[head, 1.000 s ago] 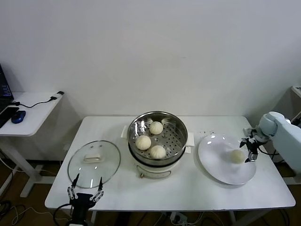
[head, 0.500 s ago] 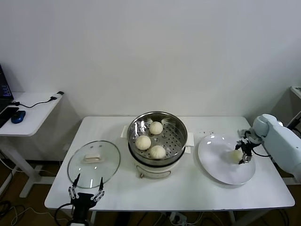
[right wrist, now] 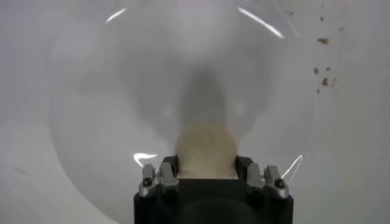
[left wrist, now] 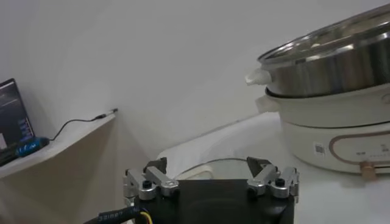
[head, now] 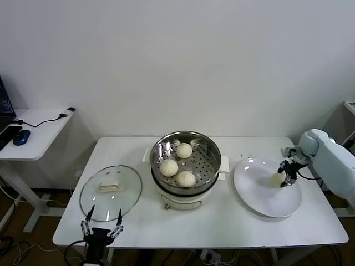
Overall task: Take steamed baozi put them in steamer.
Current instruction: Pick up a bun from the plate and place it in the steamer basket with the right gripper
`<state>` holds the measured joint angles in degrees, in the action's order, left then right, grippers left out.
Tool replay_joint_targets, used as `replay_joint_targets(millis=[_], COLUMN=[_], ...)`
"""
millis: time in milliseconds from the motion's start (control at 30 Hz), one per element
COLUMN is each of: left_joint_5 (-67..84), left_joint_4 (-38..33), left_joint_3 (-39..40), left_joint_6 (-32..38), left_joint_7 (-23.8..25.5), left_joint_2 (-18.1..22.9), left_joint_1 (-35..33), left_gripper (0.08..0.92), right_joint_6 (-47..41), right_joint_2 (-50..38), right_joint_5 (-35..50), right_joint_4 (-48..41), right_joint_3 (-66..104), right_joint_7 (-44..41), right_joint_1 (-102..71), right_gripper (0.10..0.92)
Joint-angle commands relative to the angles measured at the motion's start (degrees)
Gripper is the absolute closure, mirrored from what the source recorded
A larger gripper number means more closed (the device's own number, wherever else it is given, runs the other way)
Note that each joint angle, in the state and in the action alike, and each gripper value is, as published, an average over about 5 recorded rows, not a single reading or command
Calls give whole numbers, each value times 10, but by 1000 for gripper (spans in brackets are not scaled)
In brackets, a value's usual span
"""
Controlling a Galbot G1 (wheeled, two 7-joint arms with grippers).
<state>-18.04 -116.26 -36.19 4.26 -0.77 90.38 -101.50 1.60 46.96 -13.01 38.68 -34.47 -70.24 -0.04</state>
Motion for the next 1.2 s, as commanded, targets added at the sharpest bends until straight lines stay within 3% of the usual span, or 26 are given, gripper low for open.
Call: replay_joint_targets(millis=[33, 300, 767, 1200], left_joint_5=[3, 16, 40, 63], left_joint_4=[-3, -11, -13, -12], left_joint_3=[1, 5, 10, 1], left_joint_6=[1, 7, 20, 20], left_joint_7=[0, 4, 8, 10], left_joint_2=[0, -7, -23, -29], left_joint_1=[-2, -8, -19, -22], left_gripper=[177, 177, 177, 177], right_joint_6=[-43, -123, -188, -204], right_joint_2=[-22, -15, 116, 230], right_joint_5=[167, 378, 625, 662], right_joint_4=[53, 151, 257, 279], right_joint_3=[-165, -378, -599, -667], right_joint_7=[4, 44, 112, 159], right_joint_1=[130, 320, 512, 475], right_gripper=[420, 423, 423, 423])
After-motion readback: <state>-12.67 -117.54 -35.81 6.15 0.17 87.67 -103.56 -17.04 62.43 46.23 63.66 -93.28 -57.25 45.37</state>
